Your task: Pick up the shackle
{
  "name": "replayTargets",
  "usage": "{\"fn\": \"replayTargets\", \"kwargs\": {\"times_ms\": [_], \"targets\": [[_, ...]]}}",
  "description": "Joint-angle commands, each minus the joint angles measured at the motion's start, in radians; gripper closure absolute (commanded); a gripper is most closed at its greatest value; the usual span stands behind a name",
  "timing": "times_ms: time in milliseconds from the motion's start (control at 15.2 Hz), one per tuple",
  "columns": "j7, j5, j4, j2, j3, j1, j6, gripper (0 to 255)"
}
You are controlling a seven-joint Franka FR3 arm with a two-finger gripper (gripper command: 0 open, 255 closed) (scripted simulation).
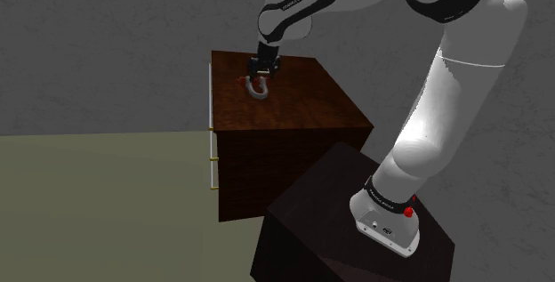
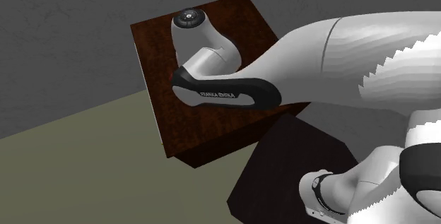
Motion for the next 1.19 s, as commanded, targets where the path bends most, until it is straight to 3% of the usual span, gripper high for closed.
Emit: {"fn": "replayTargets", "kwargs": {"times_ms": [0, 264, 858, 924, 1122], "targets": [[-0.004, 0.003, 0.068, 0.078, -0.003, -0.005, 0.014, 0], [-0.009, 0.009, 0.197, 0.214, -0.007, -0.015, 0.030, 0], [-0.014, 0.014, 0.177, 0.276, -0.005, -0.017, 0.110, 0], [-0.016, 0.014, 0.176, 0.275, -0.005, -0.018, 0.111, 255], [-0.015, 0.014, 0.176, 0.275, -0.005, -0.017, 0.111, 255]]}}
